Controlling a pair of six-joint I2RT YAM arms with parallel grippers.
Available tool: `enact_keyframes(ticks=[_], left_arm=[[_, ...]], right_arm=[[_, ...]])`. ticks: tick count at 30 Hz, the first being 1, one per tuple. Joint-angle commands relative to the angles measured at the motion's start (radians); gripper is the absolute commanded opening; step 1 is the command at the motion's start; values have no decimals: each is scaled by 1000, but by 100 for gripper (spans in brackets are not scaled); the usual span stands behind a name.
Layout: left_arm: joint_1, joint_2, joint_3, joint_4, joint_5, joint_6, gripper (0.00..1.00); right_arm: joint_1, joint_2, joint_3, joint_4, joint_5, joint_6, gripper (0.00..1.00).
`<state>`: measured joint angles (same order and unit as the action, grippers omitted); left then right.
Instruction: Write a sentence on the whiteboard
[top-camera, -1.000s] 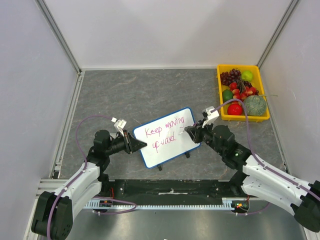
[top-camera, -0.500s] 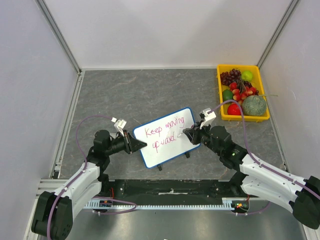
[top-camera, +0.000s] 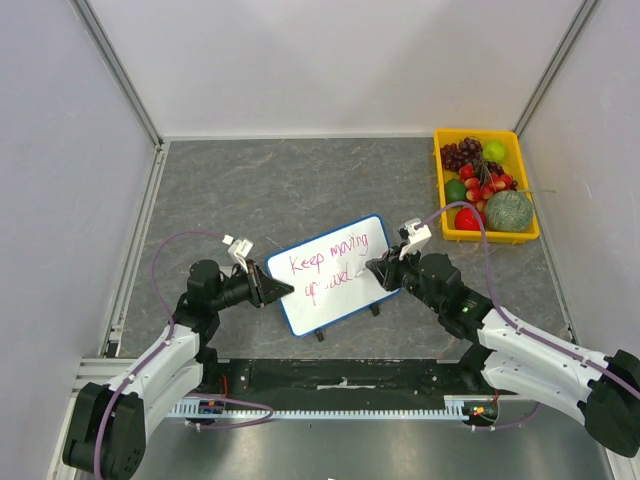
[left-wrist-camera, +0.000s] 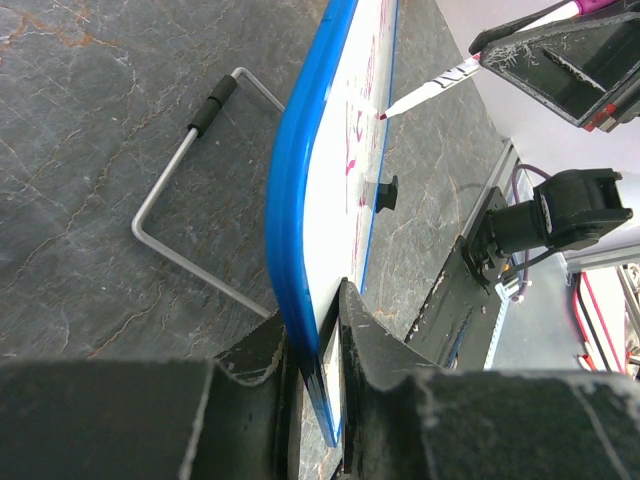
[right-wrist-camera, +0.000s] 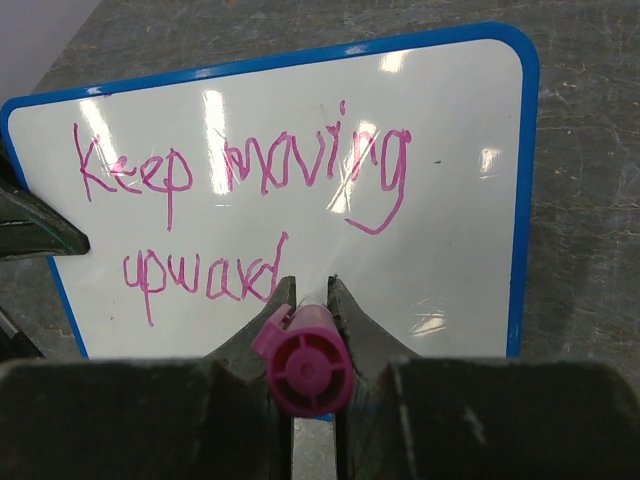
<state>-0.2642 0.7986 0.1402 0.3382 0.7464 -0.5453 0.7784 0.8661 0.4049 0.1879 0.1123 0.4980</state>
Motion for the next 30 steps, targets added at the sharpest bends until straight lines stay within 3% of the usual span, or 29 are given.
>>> enact_keyframes(ticks=[1, 10, 30], left_arm=[[3, 1, -7, 18, -50, 70, 2], [3, -1, -7, 18, -50, 71, 2], [3, -1, -7, 18, -50, 70, 2]], right_arm=[[-4, 11, -12, 50, 24, 1, 0], [-4, -7, -2, 28, 12, 1, 0], [-4, -225, 32, -180, -71, 82, 0]])
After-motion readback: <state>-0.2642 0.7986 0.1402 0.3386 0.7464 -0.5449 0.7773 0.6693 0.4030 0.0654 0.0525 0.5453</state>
